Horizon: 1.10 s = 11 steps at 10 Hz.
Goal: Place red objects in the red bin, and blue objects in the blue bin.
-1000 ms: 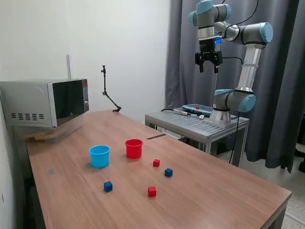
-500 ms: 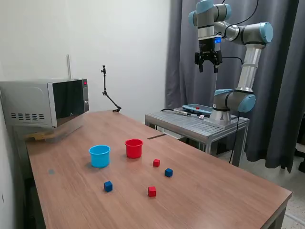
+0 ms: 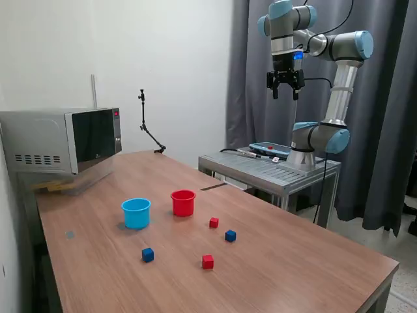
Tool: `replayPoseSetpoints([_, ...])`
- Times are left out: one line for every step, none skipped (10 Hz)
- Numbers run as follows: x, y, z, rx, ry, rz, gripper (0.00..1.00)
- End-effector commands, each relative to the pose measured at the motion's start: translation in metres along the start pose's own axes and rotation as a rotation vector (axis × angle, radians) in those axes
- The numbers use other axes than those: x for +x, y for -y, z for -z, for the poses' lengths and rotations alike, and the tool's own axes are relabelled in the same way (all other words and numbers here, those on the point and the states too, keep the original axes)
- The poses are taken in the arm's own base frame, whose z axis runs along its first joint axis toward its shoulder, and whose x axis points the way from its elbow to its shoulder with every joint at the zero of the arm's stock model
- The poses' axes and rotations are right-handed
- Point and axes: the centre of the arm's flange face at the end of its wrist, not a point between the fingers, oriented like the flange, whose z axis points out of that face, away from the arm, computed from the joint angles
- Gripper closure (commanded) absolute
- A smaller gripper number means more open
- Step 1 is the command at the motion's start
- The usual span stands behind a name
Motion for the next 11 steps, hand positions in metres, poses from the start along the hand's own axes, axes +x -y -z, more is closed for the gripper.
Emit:
replayPoseSetpoints([0.0,-0.001,0.001,-0.007,-0.001,-0.002,0.0])
replayPoseSetpoints([-0.001,0.0,0.002,-0.01,0.002,-0.004,0.0])
replayPoseSetpoints([-0.001,-0.001,0.003,-0.017,0.002,-0.006,0.0])
replayPoseSetpoints([0.0,-0.004,0.005,-0.046,0.003,-0.006,0.0])
replayPoseSetpoints([-0.001,-0.007,0.007,-0.069,0.005,-0.009,0.0])
replayPoseSetpoints([0.0,-0.009,0.01,-0.097,0.002,-0.01,0.0])
replayPoseSetpoints([0.0,-0.013,0.013,-0.128,0.001,-0.01,0.0])
replayPoseSetpoints([0.0,-0.015,0.018,-0.161,0.002,-0.01,0.0])
replayPoseSetpoints([-0.001,-0.017,0.02,-0.169,0.002,-0.011,0.0])
replayPoseSetpoints([-0.003,-0.019,0.022,-0.177,0.002,-0.014,0.0])
replayPoseSetpoints([-0.005,-0.022,0.026,-0.2,0.0,-0.02,0.0])
